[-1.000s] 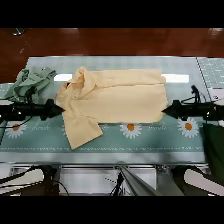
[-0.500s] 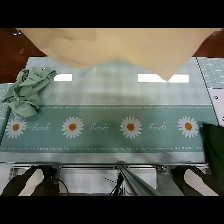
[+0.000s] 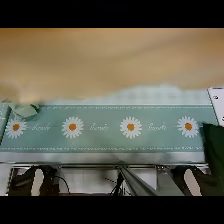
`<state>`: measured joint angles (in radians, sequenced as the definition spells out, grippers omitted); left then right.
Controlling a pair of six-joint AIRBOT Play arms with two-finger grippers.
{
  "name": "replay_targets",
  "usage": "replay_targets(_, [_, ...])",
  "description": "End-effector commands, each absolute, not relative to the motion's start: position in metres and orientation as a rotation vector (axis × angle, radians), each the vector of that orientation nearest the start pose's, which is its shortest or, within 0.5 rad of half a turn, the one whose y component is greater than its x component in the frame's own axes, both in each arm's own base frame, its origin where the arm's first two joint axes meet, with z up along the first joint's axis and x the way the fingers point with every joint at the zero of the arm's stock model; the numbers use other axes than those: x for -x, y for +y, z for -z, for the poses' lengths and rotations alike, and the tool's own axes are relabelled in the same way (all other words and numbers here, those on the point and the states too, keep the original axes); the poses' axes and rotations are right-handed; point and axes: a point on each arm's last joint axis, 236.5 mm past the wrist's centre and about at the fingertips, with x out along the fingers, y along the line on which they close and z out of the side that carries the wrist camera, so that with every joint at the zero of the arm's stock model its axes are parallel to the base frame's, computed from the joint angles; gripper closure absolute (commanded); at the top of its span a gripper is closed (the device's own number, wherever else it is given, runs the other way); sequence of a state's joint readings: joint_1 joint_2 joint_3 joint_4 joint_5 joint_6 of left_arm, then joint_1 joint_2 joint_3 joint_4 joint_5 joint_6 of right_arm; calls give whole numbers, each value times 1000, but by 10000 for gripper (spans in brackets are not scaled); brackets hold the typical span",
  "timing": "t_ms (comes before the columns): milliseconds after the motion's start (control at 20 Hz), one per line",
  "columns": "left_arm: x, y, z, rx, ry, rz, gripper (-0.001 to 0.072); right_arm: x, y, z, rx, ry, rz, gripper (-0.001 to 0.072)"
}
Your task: Fold the shirts.
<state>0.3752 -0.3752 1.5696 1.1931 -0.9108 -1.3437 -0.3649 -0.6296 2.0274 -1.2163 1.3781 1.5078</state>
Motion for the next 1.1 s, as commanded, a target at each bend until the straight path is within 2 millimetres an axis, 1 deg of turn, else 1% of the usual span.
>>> replay_targets(0, [-94, 22, -511, -121, -270, -310, 671, -109, 9, -500, -35, -2, 164, 696])
replay_targets(50, [-100, 24, -505, -106, -249, -303, 671, -110, 10, -497, -39, 6, 157, 696])
replay_targets(100, [-111, 24, -496, -93, -221, -287, 671, -117, 11, -490, -48, 32, 142, 695])
replay_targets(150, [-124, 25, -484, -74, -185, -271, 671, -126, 14, -480, -60, 65, 116, 696])
replay_targets(200, [-138, 25, -469, -33, -148, -247, 671, -137, 17, -465, -73, 120, 89, 696])
replay_targets(250, [-156, 21, -450, 11, -100, -206, 671, -149, 20, -447, -82, 183, 57, 696])
replay_targets(300, [-172, 16, -431, 52, -53, -160, 671, -160, 26, -424, -89, 262, 12, 696])
replay_targets(400, [-207, 4, -386, 150, 61, -65, 672, -184, 28, -383, -125, 393, -42, 696])
replay_targets(500, [-247, -1, -335, 238, 198, 5, 671, -211, 24, -344, -161, 515, -73, 696])
replay_targets(550, [-269, -8, -312, 290, 255, 59, 671, -226, 19, -324, -174, 572, -82, 696])
replay_targets(650, [-309, -19, -273, 360, 346, 151, 671, -265, 8, -286, -203, 658, -104, 696])
replay_targets(750, [-353, -22, -233, 397, 448, 175, 671, -310, -10, -252, -233, 716, -100, 696])
replay_targets(850, [-402, -32, -196, 429, 516, 187, 671, -356, -25, -216, -279, 778, -107, 695])
replay_targets(950, [-450, -52, -158, 439, 588, 210, 671, -402, -37, -173, -351, 826, -110, 696])
replay_targets(1050, [-494, -70, -121, 442, 654, 228, 671, -448, -48, -139, -424, 817, -111, 696])
